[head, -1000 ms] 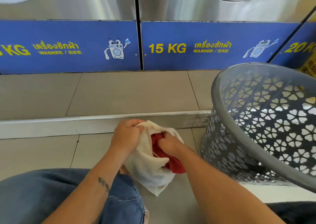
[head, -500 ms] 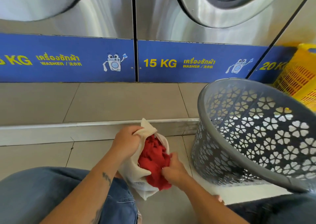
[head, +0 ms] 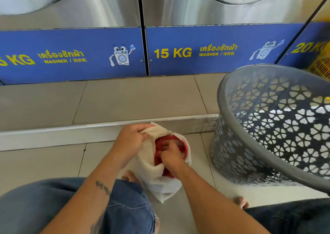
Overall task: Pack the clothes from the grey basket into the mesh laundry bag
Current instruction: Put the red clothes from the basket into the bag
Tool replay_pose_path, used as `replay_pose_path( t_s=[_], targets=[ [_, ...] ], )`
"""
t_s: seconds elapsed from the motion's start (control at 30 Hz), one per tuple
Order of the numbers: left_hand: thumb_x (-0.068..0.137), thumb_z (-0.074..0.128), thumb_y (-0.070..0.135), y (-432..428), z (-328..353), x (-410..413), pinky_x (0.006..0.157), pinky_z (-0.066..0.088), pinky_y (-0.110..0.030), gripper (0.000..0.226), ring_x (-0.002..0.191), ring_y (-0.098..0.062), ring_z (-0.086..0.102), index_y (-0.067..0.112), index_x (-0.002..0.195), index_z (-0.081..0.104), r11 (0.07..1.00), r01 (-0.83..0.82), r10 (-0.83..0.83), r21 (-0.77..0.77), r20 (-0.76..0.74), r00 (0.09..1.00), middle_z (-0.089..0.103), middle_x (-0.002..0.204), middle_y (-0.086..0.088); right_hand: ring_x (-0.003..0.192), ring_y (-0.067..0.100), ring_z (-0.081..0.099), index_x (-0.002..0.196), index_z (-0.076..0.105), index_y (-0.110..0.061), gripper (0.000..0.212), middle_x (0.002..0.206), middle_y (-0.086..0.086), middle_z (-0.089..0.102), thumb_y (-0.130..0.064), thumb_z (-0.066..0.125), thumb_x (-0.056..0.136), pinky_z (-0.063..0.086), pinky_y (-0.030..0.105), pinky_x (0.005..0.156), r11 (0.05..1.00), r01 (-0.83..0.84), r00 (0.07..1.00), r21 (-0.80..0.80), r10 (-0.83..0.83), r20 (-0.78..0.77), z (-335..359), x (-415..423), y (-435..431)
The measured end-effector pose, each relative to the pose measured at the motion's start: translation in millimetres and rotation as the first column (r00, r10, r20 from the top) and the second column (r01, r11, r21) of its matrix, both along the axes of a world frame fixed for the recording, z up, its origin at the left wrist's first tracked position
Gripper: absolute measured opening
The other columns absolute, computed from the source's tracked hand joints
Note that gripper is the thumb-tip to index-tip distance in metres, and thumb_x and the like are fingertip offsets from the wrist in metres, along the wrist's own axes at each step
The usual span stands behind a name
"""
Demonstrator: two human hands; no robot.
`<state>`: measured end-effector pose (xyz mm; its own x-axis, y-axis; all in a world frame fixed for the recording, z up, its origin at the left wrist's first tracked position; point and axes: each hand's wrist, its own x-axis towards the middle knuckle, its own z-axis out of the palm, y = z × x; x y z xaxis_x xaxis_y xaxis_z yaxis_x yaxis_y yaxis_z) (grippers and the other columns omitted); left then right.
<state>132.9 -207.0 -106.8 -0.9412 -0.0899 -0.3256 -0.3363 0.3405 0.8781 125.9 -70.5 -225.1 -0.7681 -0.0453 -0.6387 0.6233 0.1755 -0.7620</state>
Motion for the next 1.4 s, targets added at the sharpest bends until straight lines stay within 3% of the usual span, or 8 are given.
replay_pose_path(
  t_s=[0.17,0.33,0.5,0.73,0.9,1.07,1.27,1.4],
  targets=[
    [0.089,0.053,0.008,-7.1,-11.8,-10.7,0.084,0.051,-0.036,0.033,0.097,-0.016,0.062,0.03,0.102,0.074,0.986,-0.161,0.16,-0.049,-0.029,0.987,0.07,0.101,0.01,0.118,0.021,0.059,0.134,0.053,-0.024,0.056,0.127,-0.001,0.061,-0.008,0.067,0.082,0.053,0.04,0.1,0.968,-0.246,0.966,0.053,0.249,-0.067,9.6,-14.0,4.1],
    [0.093,0.052,0.016,-2.1,-16.1,-11.6,0.068,0.041,-0.024,0.03,0.096,-0.013,0.058,0.028,0.113,0.07,0.968,-0.123,0.103,-0.22,-0.1,0.99,0.066,0.107,0.01,0.105,0.019,0.052,0.119,0.051,-0.031,0.048,0.116,-0.005,0.053,-0.024,0.061,0.072,0.051,0.036,0.086,0.811,-0.153,0.804,0.565,0.434,-0.405,7.3,13.1,39.9],
    [0.095,0.051,0.023,3.7,-14.1,-8.4,0.08,0.039,-0.027,0.029,0.099,-0.013,0.054,0.026,0.121,0.065,0.958,-0.022,0.004,-0.287,-0.063,0.998,0.063,0.117,0.007,0.12,0.036,0.038,0.15,0.02,-0.031,0.09,0.129,0.012,0.035,-0.048,0.056,0.069,0.042,0.047,0.102,0.675,-0.157,0.918,0.72,0.37,-0.146,13.6,30.9,36.1],
    [0.097,0.05,0.021,1.3,-15.2,0.2,0.089,0.039,-0.027,0.033,0.112,-0.017,0.056,0.029,0.126,0.063,0.949,0.123,-0.132,-0.289,-0.011,0.991,0.063,0.125,0.007,0.099,0.024,0.061,0.128,0.047,-0.015,0.062,0.109,0.002,0.058,-0.015,0.059,0.067,0.047,0.022,0.067,0.889,-0.148,0.918,0.433,0.286,-0.275,12.9,38.6,5.8],
    [0.094,0.054,0.017,-1.0,-9.8,-2.5,0.082,0.038,-0.023,0.03,0.103,-0.011,0.058,0.03,0.115,0.071,0.952,0.104,-0.135,-0.289,-0.091,0.987,0.068,0.113,0.01,0.086,0.014,0.065,0.101,0.067,-0.015,0.035,0.09,-0.002,0.069,0.002,0.046,0.079,0.057,0.038,0.077,0.951,-0.191,0.84,0.245,0.287,-0.461,18.6,30.1,-14.7],
    [0.093,0.055,0.01,-4.3,-7.7,-2.3,0.076,0.041,-0.013,0.027,0.096,-0.003,0.061,0.023,0.106,0.075,0.975,0.102,-0.133,-0.199,-0.151,0.98,0.07,0.101,0.011,0.071,0.011,0.059,0.071,0.067,-0.03,0.053,0.071,-0.008,0.064,0.01,0.038,0.089,0.048,0.023,0.061,0.956,-0.286,0.934,0.066,0.294,-0.203,-2.5,16.4,-5.2],
    [0.097,0.045,0.018,-2.8,-19.7,-4.2,0.088,0.05,-0.031,0.035,0.105,-0.015,0.058,0.032,0.123,0.062,0.916,-0.057,-0.024,-0.397,-0.196,0.98,0.064,0.118,0.005,0.14,0.027,0.037,0.148,0.046,-0.032,0.056,0.153,-0.002,0.038,-0.019,0.045,0.093,0.032,0.04,0.117,0.868,-0.437,0.877,0.237,0.469,-0.102,-11.3,-5.4,-8.6],
    [0.095,0.044,0.019,4.8,-35.3,6.3,0.097,0.047,-0.036,0.051,0.119,-0.017,0.051,0.045,0.139,0.043,0.832,0.136,-0.25,-0.539,-0.143,0.958,0.051,0.135,0.009,0.153,0.036,0.011,0.157,0.018,-0.04,0.083,0.169,-0.002,-0.001,-0.047,0.046,0.08,0.017,0.053,0.124,0.734,-0.553,0.787,0.394,0.615,-0.041,-12.9,-2.9,-3.7]
  ],
)
